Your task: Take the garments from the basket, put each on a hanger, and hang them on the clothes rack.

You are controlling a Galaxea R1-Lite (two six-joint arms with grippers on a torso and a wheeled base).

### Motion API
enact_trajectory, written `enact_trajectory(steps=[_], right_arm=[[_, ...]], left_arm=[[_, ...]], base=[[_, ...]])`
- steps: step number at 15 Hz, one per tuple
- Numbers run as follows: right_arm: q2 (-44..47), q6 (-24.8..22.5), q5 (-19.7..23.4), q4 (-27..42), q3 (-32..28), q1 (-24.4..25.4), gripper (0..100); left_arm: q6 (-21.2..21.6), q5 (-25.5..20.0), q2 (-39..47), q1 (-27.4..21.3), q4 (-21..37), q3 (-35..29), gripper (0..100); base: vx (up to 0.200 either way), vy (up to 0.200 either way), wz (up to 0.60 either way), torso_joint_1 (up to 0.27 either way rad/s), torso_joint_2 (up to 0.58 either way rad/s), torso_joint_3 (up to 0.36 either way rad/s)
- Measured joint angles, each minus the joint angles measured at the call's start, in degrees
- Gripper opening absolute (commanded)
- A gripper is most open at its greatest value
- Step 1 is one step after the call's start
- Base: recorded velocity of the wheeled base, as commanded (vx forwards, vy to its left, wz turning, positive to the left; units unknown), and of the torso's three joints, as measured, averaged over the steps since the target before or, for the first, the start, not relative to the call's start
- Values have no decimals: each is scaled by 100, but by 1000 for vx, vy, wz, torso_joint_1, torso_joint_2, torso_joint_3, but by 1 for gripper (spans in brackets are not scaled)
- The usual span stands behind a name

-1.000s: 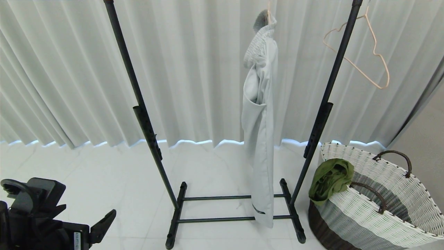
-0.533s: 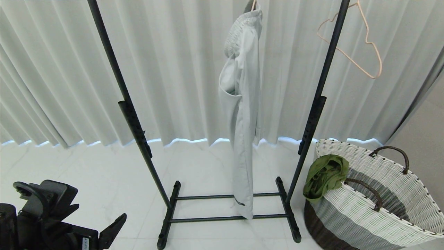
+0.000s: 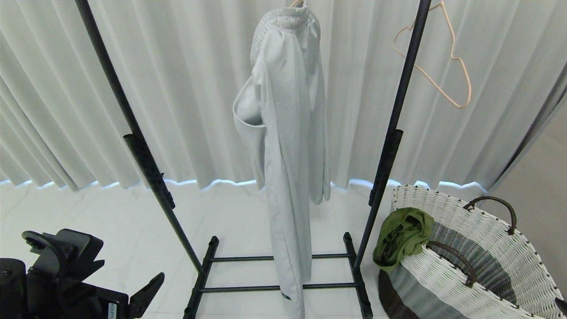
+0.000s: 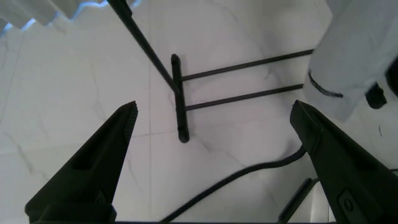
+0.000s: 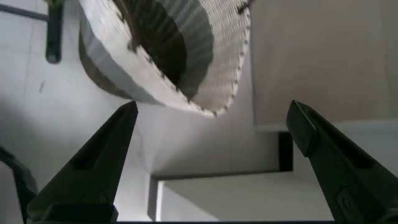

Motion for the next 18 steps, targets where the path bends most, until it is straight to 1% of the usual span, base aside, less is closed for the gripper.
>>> enact_trajectory(steps=[5,8,10,13,16,18], right_arm=[[411,5,585,-514,12,0,100],[862,-17,750,-762,21,2,100],[1218,-167,813,-879,23,34,100],[1814,-238,1168,-1231,61,144,100],[2560,-336,1229,-1998,268,235,100],[3163,-380,1223,-2770,419,262,100]], left_arm=[[22,0,12,-9,1,-35,100],[18,-2,34,-4,0,-77,100],[11,-5,41,-33,-2,-71,100],[22,-7,34,-260,-21,-160,100],[68,-7,33,-321,-21,-210,100],[68,-7,26,-408,-21,-197,100]], base=[[200,0,0,1,3,4],[200,0,0,4,4,1],[0,0,0,0,0,0],[0,0,0,0,0,0],[0,0,0,0,0,0],[0,0,0,0,0,0]])
